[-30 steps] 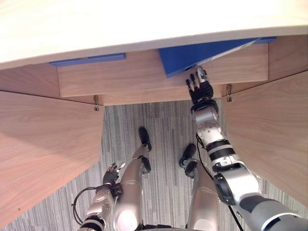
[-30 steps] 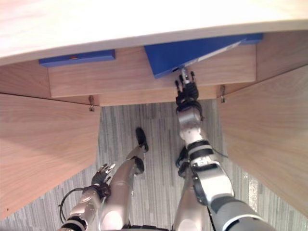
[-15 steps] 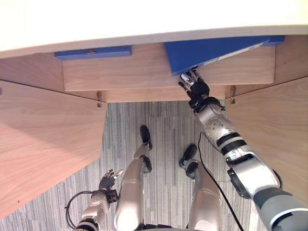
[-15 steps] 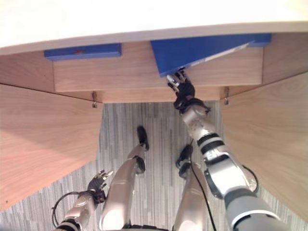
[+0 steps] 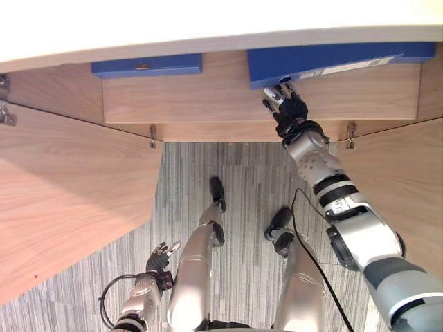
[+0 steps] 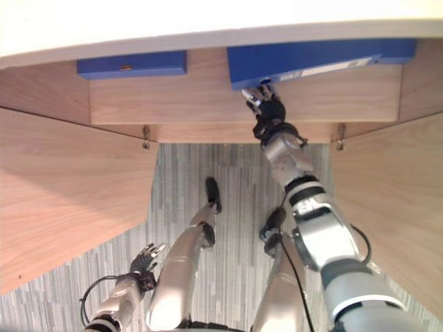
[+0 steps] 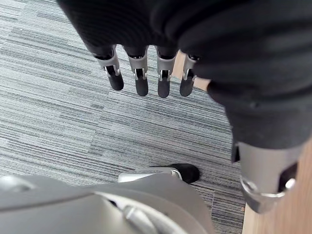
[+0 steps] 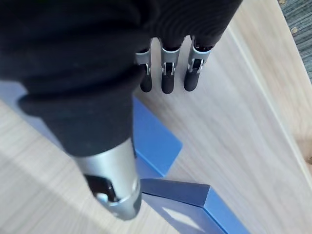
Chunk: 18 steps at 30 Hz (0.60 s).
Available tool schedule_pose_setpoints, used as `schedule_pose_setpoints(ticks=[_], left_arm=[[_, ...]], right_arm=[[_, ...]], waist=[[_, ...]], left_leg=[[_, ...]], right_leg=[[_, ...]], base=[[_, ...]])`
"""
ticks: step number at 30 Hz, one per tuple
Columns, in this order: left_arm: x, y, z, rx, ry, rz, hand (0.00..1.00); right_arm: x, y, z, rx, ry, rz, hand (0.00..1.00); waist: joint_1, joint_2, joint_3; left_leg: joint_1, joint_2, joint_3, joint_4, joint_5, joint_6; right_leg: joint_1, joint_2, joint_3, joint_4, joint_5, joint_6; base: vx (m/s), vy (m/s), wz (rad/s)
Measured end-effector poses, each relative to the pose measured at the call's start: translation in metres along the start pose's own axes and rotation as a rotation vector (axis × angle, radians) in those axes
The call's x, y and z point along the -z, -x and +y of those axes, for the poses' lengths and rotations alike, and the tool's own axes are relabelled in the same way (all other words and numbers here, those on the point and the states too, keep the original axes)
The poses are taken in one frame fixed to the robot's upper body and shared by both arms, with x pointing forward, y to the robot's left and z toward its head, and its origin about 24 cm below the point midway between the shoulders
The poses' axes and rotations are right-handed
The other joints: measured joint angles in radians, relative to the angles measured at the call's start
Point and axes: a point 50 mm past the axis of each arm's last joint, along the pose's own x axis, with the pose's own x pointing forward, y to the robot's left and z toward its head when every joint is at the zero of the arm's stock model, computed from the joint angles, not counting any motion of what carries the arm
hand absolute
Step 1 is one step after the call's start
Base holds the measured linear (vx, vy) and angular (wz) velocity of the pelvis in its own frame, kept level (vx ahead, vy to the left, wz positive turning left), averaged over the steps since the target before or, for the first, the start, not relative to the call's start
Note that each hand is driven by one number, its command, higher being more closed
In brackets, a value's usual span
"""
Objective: Walk over to the cabinet, pick up the folder, carry it to the office cabinet, place the folder inside the office cabinet, then close the office cabinet door
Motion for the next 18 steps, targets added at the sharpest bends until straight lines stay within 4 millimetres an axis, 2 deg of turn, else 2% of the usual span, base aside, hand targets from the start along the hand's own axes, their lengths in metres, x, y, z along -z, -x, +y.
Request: schedule_pose_setpoints(ticks=[3,8,13,18], left_arm=[[-0.005,0.0,-0.006,0.015,0.02,-0.029,0.0],[-0.008,0.0,-0.009,0.017,0.043,-0.049,0.0],[-0.007,0.001,-0.008,0.015,0.045,-0.05,0.0],[0.003,0.005,-0.003,0.002,0.046,-0.031,0.0]], right_arm=[[-0.015,-0.005,0.013,-0.029,-0.064,-0.05,0.0],[-0.036,-0.005,0.031,-0.1,-0.141,-0.139,0.0],[-0.056,-0.002,0.039,-0.175,-0.233,-0.221,0.0],[-0.103,0.011,0.037,-0.231,-0.403,-0.453,0.0]], waist=[[0.002,0.011,0.005],[0.001,0.011,0.005],[0.001,0.012,0.005],[0.001,0.023,0.012]], left_leg=[[0.0,-0.006,-0.003,0.0,0.003,0.002],[-0.008,-0.01,-0.005,0.0,0.007,0.004],[-0.01,-0.014,-0.006,0.0,0.008,0.005],[-0.012,-0.021,-0.007,0.001,0.008,0.006]], right_leg=[[-0.003,-0.009,-0.002,0.014,-0.007,0.0],[-0.013,-0.016,-0.002,0.027,-0.011,0.0],[-0.017,-0.021,-0.003,0.033,-0.012,0.0],[-0.019,-0.031,-0.003,0.042,-0.016,0.002]], base=[[-0.01,-0.045,0.07],[-0.01,-0.04,0.03],[-0.01,-0.032,0.02],[-0.01,-0.034,0.04]])
